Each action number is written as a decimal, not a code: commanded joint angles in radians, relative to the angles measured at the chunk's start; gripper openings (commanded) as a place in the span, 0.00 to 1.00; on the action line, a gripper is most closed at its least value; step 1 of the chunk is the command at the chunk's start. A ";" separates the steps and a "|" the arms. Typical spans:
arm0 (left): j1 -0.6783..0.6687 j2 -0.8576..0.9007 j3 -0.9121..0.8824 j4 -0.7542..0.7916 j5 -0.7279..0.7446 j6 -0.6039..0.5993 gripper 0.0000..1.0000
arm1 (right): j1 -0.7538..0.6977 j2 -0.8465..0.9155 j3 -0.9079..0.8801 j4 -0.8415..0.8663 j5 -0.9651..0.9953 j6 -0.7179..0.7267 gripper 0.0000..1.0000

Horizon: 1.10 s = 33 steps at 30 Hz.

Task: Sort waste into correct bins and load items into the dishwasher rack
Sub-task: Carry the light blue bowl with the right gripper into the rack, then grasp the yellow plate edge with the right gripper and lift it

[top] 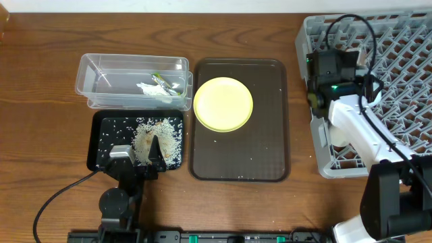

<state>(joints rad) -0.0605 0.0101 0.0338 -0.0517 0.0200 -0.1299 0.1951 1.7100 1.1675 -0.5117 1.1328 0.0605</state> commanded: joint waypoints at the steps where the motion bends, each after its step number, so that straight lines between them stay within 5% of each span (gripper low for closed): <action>1: 0.005 -0.006 -0.030 -0.017 -0.005 0.010 0.95 | 0.062 -0.062 0.003 -0.006 0.003 0.005 0.64; 5: 0.005 -0.006 -0.030 -0.017 -0.005 0.010 0.95 | 0.179 -0.181 0.003 -0.051 -0.249 0.028 0.69; 14: 0.005 -0.006 -0.030 -0.017 -0.005 0.010 0.95 | 0.361 -0.213 -0.007 -0.090 -1.201 0.395 0.66; 26: 0.005 -0.006 -0.030 -0.017 -0.005 0.010 0.95 | 0.353 0.151 -0.007 0.011 -1.118 0.647 0.47; 33: 0.005 -0.006 -0.030 -0.017 -0.005 0.010 0.95 | 0.313 0.209 -0.007 -0.011 -1.121 0.649 0.06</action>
<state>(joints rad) -0.0605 0.0101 0.0338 -0.0517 0.0200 -0.1299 0.5304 1.9194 1.1664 -0.5026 0.0116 0.6907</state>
